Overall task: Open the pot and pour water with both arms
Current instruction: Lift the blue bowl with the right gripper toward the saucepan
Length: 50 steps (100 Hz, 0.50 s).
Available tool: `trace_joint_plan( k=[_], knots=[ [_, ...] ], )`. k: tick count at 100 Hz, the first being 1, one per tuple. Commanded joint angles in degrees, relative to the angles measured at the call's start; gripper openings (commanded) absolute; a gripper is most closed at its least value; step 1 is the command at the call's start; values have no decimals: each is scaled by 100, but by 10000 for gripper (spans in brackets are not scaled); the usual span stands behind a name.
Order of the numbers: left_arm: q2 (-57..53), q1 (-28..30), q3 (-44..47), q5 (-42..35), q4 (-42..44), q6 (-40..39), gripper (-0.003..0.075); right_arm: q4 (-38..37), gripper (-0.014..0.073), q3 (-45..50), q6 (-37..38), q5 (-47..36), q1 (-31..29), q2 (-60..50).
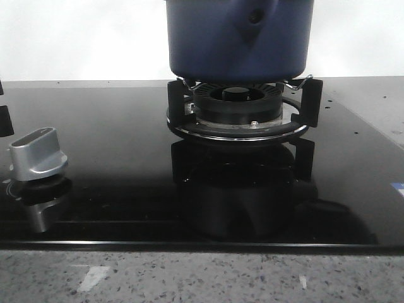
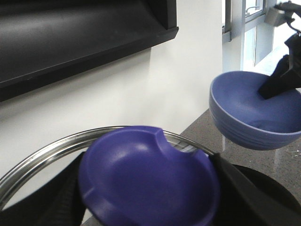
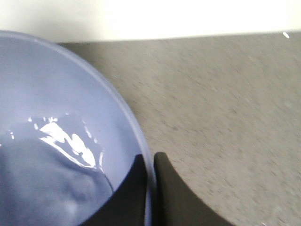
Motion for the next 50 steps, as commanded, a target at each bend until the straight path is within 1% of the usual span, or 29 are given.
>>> trace_joint_plan(
  k=[1, 13, 31, 50],
  knots=[
    [-232, 10, -226, -128, -467, -68, 347, 60, -74, -436, -32, -476, 218, -84],
    [-232, 10, -226, -190, -467, -68, 347, 119, -74, -622, -32, -746, 534, 66],
    [-232, 10, -226, -215, -467, -68, 347, 261, -74, -622, -42, -1301, 914, 231],
    [-232, 10, -226, -315, -467, -68, 347, 261, -74, -558, -399, -1774, 1165, 457]
  ],
)
